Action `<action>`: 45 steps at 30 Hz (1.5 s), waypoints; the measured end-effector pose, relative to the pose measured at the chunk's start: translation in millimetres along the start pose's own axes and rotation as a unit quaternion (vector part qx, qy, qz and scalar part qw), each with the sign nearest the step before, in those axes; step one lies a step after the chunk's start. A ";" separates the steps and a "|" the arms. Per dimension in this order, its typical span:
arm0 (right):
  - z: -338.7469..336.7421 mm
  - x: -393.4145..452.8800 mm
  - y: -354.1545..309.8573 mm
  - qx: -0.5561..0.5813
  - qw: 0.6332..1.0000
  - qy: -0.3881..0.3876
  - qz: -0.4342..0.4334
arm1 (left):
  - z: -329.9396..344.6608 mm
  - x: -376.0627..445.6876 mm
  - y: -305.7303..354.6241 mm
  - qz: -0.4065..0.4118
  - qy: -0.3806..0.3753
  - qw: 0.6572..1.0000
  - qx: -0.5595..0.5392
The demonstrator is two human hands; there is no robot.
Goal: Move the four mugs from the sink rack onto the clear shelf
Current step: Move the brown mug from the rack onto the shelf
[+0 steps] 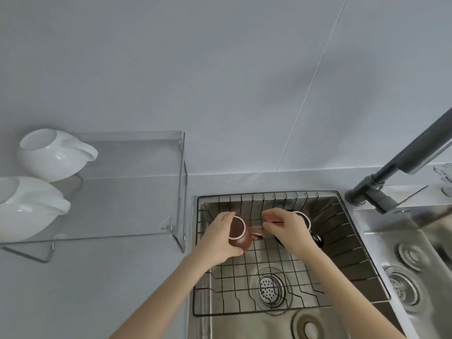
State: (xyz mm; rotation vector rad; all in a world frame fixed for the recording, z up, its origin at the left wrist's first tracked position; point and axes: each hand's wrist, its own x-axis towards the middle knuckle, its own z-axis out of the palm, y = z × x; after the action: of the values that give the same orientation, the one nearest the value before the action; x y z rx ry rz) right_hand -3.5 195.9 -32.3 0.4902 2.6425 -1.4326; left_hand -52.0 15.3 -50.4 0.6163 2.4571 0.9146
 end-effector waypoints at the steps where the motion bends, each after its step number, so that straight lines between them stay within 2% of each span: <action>1: 5.8 4.4 8.8 0.001 1.000 -0.013 0.008 | 6.4 4.5 -4.1 -0.012 0.008 1.000 -0.005; 9: 38.6 23.5 44.6 -0.051 0.998 -0.043 0.000 | 31.8 23.7 -22.1 -0.073 0.040 0.997 0.010; 16: 42.3 27.3 50.0 -0.045 0.999 -0.029 -0.004 | 31.1 27.2 -26.7 -0.083 0.033 0.996 0.017; 25: 25.3 24.8 42.6 -0.058 0.997 -0.057 0.004 | 23.0 18.1 -18.6 -0.071 0.050 0.995 -0.054; 29: -4.7 13.7 16.9 -0.040 0.997 -0.059 -0.017 | 5.3 4.8 -0.9 -0.022 0.096 0.989 -0.113; 32: -29.2 5.7 -13.1 -0.035 0.998 -0.035 -0.045 | -18.6 -3.1 20.0 0.043 0.148 0.979 -0.130; 38: -63.9 -9.1 -85.5 0.023 0.994 0.011 -0.106 | -71.1 -22.7 54.1 0.122 0.242 0.948 -0.167; 45: -57.9 -11.5 -161.9 0.045 0.985 0.003 -0.166 | -150.7 -45.2 51.4 0.159 0.250 0.934 -0.201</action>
State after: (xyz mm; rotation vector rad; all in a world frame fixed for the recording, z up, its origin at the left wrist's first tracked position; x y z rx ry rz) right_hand -41.1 159.2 131.8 0.0574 2.7720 -1.6426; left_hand -84.8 -48.1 98.9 0.7080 2.4992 1.8444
